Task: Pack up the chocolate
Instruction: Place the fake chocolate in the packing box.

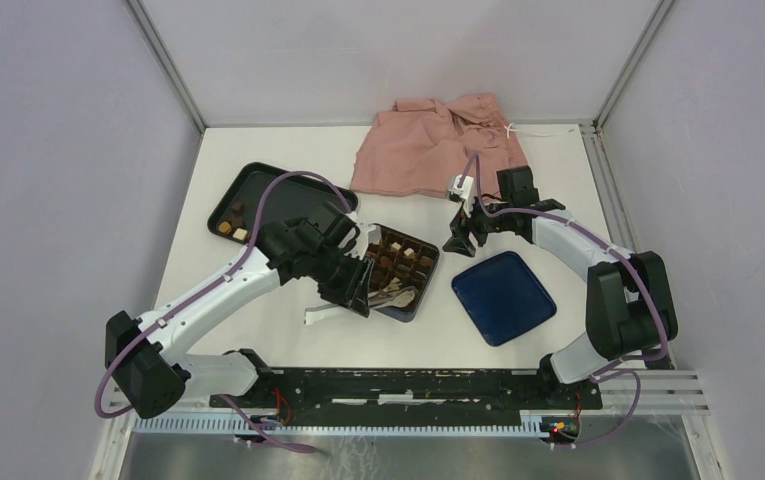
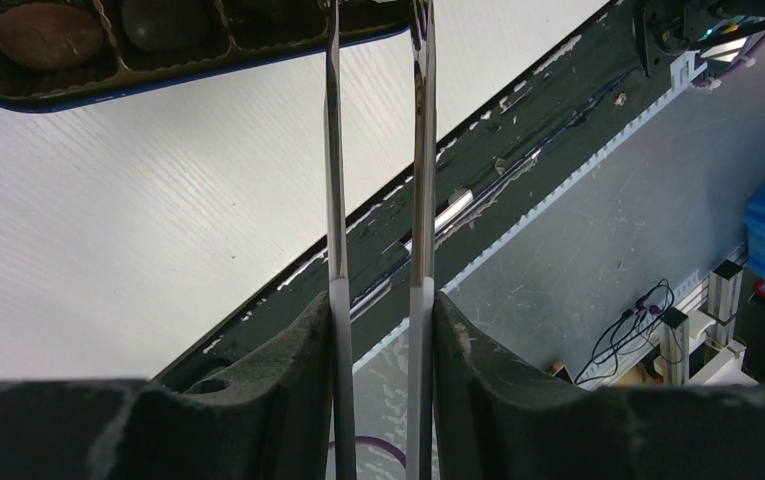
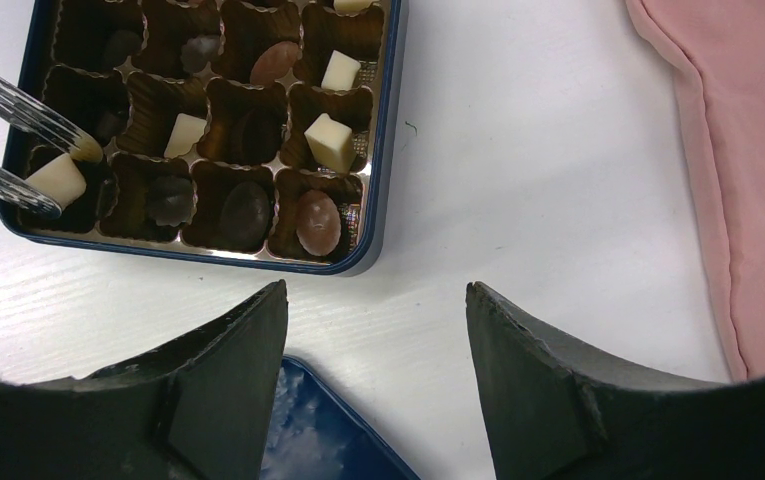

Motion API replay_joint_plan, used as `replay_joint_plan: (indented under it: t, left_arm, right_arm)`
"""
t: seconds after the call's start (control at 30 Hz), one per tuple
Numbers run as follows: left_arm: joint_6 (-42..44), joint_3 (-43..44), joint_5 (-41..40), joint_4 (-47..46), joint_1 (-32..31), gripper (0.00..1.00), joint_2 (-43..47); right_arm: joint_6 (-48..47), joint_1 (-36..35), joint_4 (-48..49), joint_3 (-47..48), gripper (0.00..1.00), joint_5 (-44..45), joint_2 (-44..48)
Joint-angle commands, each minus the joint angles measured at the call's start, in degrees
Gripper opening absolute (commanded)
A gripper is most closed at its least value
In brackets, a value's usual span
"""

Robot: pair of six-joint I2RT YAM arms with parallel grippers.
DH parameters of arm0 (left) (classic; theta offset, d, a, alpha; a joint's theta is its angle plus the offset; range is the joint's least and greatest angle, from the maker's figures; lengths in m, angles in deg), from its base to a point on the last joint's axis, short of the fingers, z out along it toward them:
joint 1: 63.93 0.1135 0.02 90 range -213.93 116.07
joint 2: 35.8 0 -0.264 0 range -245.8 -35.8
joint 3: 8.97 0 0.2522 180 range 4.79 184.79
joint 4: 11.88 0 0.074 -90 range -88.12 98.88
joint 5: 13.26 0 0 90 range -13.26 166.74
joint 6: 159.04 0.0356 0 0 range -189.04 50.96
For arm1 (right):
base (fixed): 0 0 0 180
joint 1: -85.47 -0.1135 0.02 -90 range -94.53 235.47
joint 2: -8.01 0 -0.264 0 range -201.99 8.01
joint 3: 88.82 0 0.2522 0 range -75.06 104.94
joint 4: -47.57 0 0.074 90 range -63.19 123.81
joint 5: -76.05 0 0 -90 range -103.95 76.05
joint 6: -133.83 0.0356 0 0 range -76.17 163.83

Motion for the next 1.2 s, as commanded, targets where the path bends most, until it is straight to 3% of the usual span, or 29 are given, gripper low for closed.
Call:
replay_joint_plan:
  t: [0.0,0.53,0.67,0.77,0.97,1.17]
  left_arm:
    - [0.0,-0.1,0.0,-1.4,-0.6,0.42,0.2]
    - [-0.2,-0.1,-0.5,-1.4,-1.3,0.47,-0.1]
    - [-0.5,1.1,-1.8,-1.4,-1.3,0.41,0.3]
    - [-1.4,2.9,-3.0,-2.8,-1.2,0.3,1.2]
    - [-4.7,3.7,-5.9,-11.7,-1.3,0.23,4.5]
    - [-10.8,0.1,-9.5,-32.0,-1.2,0.18,1.2]
  right_arm:
    - [-0.9,0.2,0.6,2.3,0.71,-1.1,0.8]
    - [-0.8,0.2,0.6,2.3,0.71,-1.1,0.9]
    - [-0.9,0.3,0.5,2.3,0.71,-1.1,0.9]
    - [-0.8,0.4,0.3,2.5,0.71,-1.3,1.1]
    - [-0.3,2.8,0.1,2.6,0.71,-3.7,2.9]
    - [-1.7,9.3,-0.2,2.8,0.72,-3.3,6.7]
